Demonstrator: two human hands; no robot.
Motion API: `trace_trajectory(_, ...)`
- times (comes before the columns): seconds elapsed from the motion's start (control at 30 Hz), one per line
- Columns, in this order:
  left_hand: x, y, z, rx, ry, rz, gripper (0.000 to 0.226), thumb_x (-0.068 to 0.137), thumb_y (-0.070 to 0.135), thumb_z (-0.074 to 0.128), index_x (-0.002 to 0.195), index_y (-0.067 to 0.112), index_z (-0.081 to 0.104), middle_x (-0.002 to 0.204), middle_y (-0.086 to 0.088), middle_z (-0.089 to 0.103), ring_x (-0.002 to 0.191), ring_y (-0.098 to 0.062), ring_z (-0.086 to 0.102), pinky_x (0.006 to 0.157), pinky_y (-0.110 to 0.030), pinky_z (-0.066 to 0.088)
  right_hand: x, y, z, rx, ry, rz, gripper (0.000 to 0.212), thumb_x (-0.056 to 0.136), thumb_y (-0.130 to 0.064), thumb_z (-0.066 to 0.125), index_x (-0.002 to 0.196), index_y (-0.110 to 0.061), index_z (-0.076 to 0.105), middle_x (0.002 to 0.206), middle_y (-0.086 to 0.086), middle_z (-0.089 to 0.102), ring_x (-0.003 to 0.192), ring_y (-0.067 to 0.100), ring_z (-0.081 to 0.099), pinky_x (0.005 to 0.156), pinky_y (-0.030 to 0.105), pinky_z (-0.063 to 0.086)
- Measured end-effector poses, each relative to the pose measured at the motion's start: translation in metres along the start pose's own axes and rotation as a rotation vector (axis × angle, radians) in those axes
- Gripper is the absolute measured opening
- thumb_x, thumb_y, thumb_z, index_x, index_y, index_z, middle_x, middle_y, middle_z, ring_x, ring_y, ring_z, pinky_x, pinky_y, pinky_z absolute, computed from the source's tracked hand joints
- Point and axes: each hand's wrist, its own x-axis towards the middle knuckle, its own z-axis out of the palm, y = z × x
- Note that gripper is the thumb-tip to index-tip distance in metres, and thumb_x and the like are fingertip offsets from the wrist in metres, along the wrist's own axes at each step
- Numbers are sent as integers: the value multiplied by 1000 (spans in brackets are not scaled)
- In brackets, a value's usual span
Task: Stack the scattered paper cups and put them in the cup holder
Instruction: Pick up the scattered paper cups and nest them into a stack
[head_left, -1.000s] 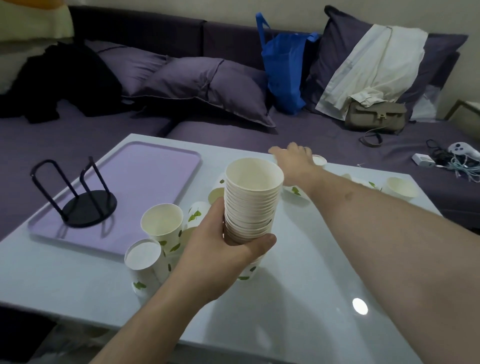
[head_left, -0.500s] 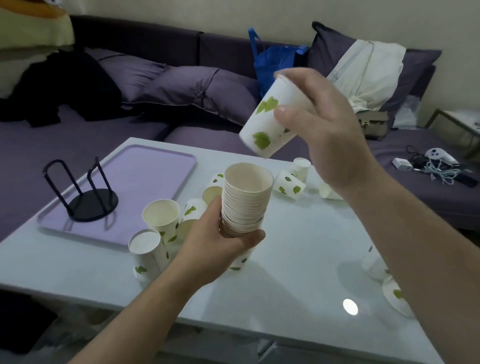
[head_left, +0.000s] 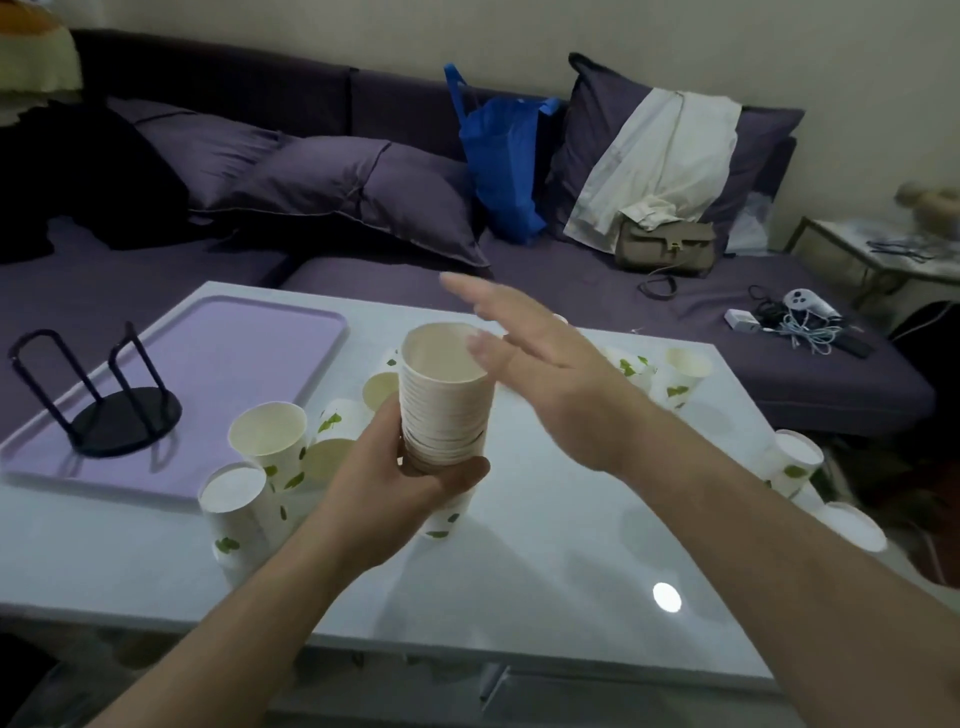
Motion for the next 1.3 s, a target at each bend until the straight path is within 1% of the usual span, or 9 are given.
trace_trajectory(0.17,7,0,16,-60,-10,-49,62,81,28,95,131,44,63,110,29,77,101,9,72,87,-22,56,11,98,-52,-359,394,468,61,92,-16,65,151,-19,51,152,7,50,141,25,48,109,31,39)
trace_trajectory(0.4,12,-3,22,-68,-10,-55,56,82,23,94,128,39,66,113,22,79,105,3,74,91,-25,60,14,227,-127,-657,112,900,105,84,-19,71,169,-40,13,177,7,3,158,46,12,122,55,29)
trace_trajectory(0.57,12,-3,23,-64,-13,-61,54,83,20,94,125,40,67,112,21,80,104,2,76,84,-21,62,17,268,-125,-675,-5,793,96,82,-29,75,165,-38,26,174,6,18,156,41,24,122,51,35)
trace_trajectory(0.67,12,-2,24,-57,-3,-65,56,82,22,94,127,39,66,112,22,80,103,3,76,92,-26,60,10,268,-121,-792,70,751,63,86,-19,68,145,-25,44,146,14,40,122,45,55,97,48,52)
trace_trajectory(0.73,12,-1,23,-49,-3,-59,56,82,23,94,128,39,66,113,21,80,105,3,75,93,-29,60,5,252,-122,-851,112,826,49,88,-18,64,132,-16,44,134,19,39,106,47,57,81,47,49)
trace_trajectory(0.87,10,-1,21,-43,-7,-54,59,80,27,95,129,40,66,113,22,79,104,4,74,95,-31,60,1,209,-132,-938,170,744,50,88,-51,42,106,-6,55,111,16,45,105,42,49,81,48,48)
trace_trajectory(1.0,7,-1,18,-46,-7,-43,59,79,26,96,127,44,65,111,25,78,103,5,73,92,-28,59,-2,126,-121,15,566,645,59,78,-70,65,92,-12,65,87,10,65,70,28,59,56,32,47)
trace_trajectory(1.1,3,-1,14,-43,-5,-40,60,79,27,95,128,44,64,111,25,77,102,5,72,90,-26,58,-9,62,-100,533,525,422,47,85,-51,77,111,-12,70,89,5,72,67,23,57,49,28,39)
trace_trajectory(1.3,-3,-5,5,7,-15,-6,57,83,30,94,128,43,62,112,24,76,101,4,72,86,-23,59,-10,-29,-39,321,387,-23,37,97,-29,70,132,-22,63,111,-6,66,96,6,69,74,25,56)
